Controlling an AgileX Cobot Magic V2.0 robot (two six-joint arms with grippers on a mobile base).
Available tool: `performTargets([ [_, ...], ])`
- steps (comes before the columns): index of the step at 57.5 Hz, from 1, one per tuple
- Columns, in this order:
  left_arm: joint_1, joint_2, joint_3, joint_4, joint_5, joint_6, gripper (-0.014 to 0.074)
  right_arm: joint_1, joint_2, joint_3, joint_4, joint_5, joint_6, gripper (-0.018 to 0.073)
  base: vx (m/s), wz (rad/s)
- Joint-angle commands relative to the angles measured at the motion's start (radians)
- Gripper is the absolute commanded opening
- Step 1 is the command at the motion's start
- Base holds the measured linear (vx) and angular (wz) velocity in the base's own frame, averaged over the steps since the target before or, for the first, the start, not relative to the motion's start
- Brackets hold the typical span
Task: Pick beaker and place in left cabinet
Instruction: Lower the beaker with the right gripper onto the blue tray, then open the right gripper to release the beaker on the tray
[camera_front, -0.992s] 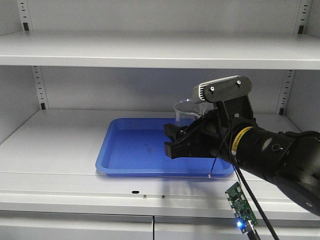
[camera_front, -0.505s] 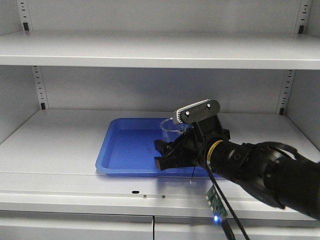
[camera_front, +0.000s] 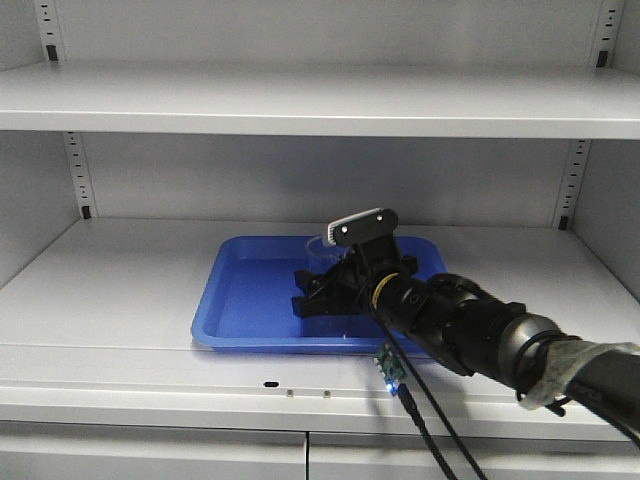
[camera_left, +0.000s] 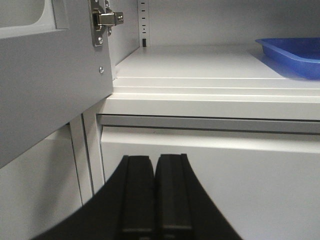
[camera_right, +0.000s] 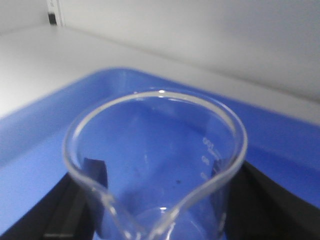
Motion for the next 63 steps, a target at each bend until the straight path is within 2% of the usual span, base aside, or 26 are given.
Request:
performTargets([
  [1,-0.003,-0.01,-0.018,-0.005,-0.088,-0.002,-0.0006,-0.002,-0.05,-0.047,0.0,-0.069,-0.01,0.0181,0.0,0.0],
  [9,-0.003,-0.01,-0.018,-0.005,-0.088,-0.002,-0.0006,-0.001,-0.049,-0.047,0.0,-0.06,-0.01,0.0201,0.0,0.0],
  [15,-0.003,-0.01,-0.018,-0.005,-0.088,-0.002,-0.0006,-0.001,-0.046,-0.047,0.0,-0.055,-0.01,0.025,0.0,0.0],
  [33,-0.003,-0.01,-0.018,-0.005,-0.088,-0.002,-0.0006,-0.001,-0.026,-0.047,0.0,-0.033,-0.01,0.0521,0.0,0.0],
  [51,-0.003,-0.01,-0.018,-0.005,-0.088,-0.002,-0.0006,-0.001,-0.026,-0.047,0.0,-0.03,-0.01,0.0622,0.0,0.0],
  [63,-0.003,-0.01,-0.018,-0.005,-0.088,-0.002,-0.0006,-0.001,-0.031,-0.047,0.0,-0.015,0.027,0.0632,0.0,0.0],
])
